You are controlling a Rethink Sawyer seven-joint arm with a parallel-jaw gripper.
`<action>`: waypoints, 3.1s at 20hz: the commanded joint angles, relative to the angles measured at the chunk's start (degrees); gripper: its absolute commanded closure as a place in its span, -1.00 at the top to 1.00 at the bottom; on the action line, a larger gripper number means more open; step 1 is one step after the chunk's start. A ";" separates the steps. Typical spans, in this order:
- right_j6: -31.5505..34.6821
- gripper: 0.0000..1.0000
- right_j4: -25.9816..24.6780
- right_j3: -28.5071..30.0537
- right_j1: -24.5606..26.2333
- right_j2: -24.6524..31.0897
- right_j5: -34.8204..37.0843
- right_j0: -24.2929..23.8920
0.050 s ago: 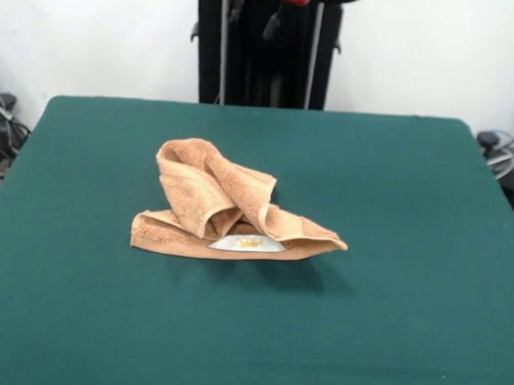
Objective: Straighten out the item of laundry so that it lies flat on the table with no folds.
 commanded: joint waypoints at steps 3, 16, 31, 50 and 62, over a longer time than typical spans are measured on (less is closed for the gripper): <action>-5.23 1.00 -3.57 6.85 -8.57 8.05 10.01 -1.64; -1.73 1.00 -6.50 8.86 -7.48 10.54 6.38 -3.05; 1.72 1.00 -8.47 2.37 0.32 16.03 5.29 -5.65; 2.81 1.00 -9.67 -8.34 10.73 19.41 6.45 -6.74; 3.02 1.00 -9.93 -17.08 17.60 19.52 10.95 -4.52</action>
